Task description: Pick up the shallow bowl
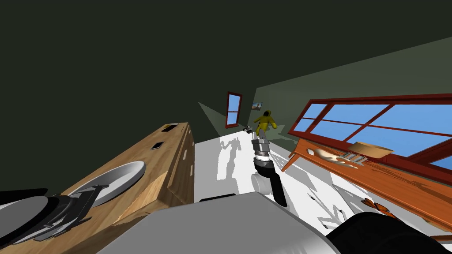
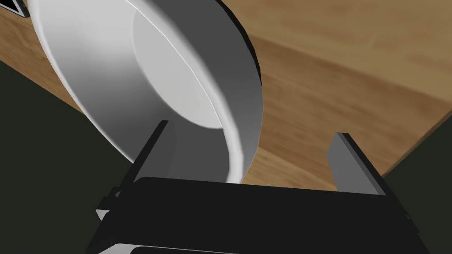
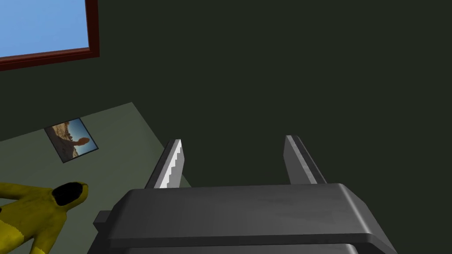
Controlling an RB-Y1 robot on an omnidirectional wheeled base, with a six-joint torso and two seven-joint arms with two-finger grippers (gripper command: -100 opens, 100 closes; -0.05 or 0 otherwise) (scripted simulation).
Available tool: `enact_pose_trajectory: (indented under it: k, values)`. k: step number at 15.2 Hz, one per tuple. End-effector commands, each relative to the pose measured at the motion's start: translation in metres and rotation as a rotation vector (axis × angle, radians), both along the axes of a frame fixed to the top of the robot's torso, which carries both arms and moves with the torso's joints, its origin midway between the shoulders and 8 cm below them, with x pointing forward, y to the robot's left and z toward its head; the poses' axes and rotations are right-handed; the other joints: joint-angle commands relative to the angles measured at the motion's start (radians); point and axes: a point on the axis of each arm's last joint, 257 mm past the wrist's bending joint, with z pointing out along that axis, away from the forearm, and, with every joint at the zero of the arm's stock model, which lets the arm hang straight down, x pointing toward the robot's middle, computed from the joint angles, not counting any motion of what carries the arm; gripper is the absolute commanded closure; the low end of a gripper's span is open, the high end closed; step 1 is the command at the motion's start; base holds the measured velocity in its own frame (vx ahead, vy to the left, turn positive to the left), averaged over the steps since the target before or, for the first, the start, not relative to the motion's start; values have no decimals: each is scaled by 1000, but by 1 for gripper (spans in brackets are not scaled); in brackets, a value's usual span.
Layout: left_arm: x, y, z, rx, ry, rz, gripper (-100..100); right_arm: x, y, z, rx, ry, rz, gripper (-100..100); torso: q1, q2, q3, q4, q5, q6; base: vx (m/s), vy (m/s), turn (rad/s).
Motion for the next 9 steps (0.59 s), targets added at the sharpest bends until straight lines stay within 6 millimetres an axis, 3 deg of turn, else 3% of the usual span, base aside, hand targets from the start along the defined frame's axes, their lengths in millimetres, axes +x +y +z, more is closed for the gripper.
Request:
enact_pose_trajectory:
  k: [1,9]
  values:
    - [-6,-1,-1,-16,21,11,-100,0,0,0,0,0,0,0,0,0,0,0,0,0,25,16,-25]
    - [-33,-4,1,-101,102,70,-100,0,0,0,0,0,0,0,0,0,0,0,0,0,28,21,-47]
